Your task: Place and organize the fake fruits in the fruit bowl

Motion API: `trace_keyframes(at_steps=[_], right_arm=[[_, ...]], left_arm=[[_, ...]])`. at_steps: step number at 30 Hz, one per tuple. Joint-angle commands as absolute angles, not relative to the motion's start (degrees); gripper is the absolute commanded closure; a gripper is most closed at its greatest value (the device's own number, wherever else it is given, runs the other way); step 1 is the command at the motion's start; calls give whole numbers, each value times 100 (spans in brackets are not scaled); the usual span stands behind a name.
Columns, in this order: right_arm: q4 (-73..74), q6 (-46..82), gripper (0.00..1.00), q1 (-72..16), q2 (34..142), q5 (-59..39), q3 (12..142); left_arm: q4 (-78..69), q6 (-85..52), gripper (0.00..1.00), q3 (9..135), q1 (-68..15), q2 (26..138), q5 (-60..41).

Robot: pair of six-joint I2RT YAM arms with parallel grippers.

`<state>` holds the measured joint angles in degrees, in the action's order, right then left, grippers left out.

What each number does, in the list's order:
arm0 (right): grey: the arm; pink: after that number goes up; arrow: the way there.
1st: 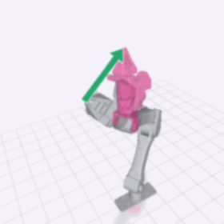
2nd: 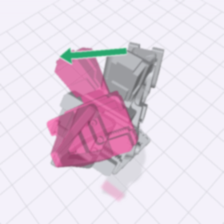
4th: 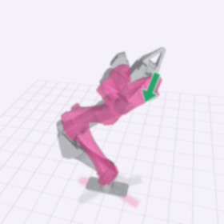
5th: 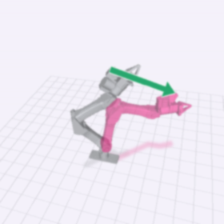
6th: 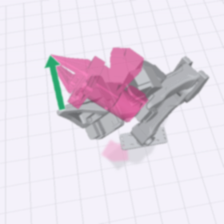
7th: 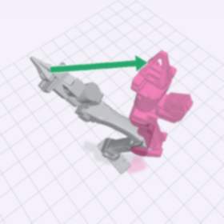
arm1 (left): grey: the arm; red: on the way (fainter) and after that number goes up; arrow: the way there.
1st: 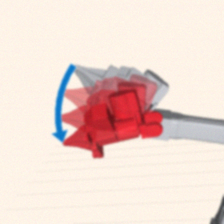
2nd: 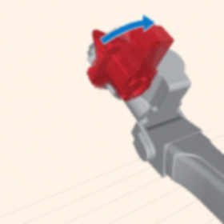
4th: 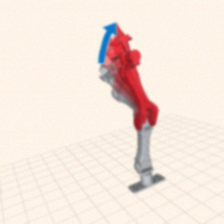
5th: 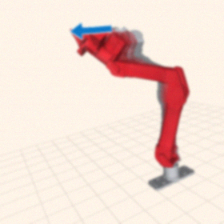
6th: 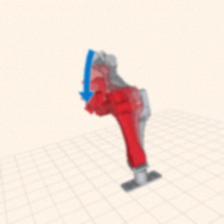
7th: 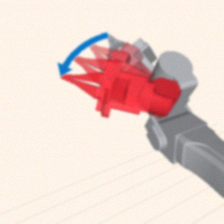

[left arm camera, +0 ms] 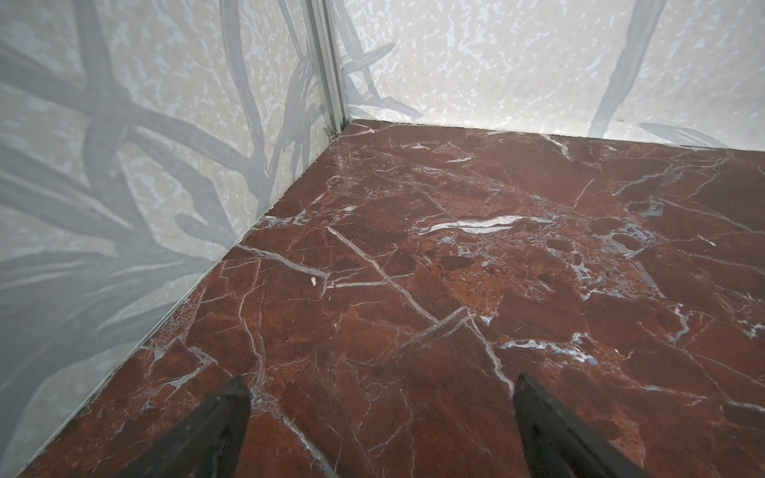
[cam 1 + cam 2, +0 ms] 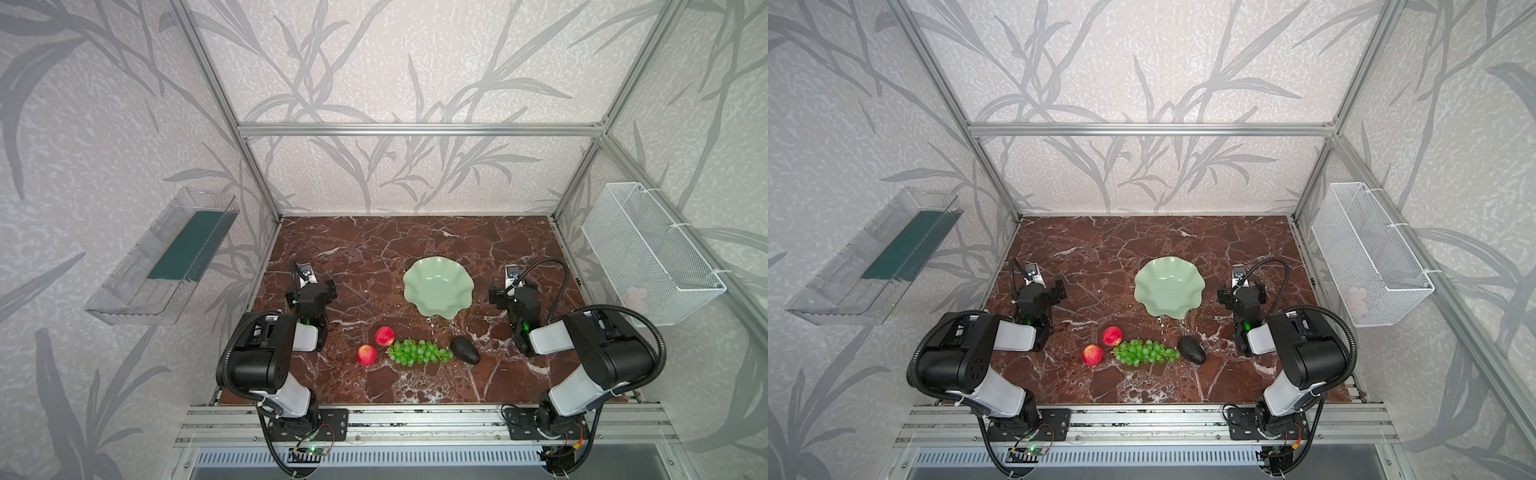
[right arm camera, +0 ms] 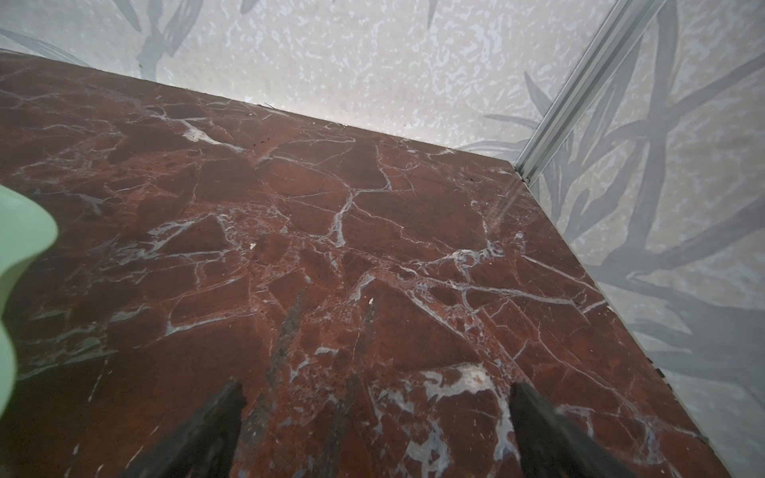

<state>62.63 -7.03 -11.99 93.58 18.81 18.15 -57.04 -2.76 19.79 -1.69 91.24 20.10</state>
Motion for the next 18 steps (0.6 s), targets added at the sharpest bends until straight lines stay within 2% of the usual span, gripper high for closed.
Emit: trace_keyframes(at_steps=[1, 10, 13, 15, 17, 18], right_arm=[[6293, -637, 1, -1171, 9222, 1843, 1920], [6340, -641, 1, -1169, 9212, 1853, 1891], [6266, -593, 1, -1193, 8912, 2008, 1797], [5226, -599, 1, -1328, 8205, 2657, 2113], [3396, -324, 1, -1334, 7456, 2757, 2919], [2726, -103, 1, -1327, 7200, 2594, 3363]], left_arm=[[-5721, -299, 1, 2078, -167, 9048, 2119], [-5758, -263, 1, 2067, -163, 9028, 2084], [-5139, -96, 1, 2095, -278, 8375, 2047], [-4126, -166, 1, 2339, -398, 7664, 2508], [-2759, -1257, 1, 2782, -398, 7051, 2876], [-2385, -1765, 1, 2948, -383, 6818, 2712]])
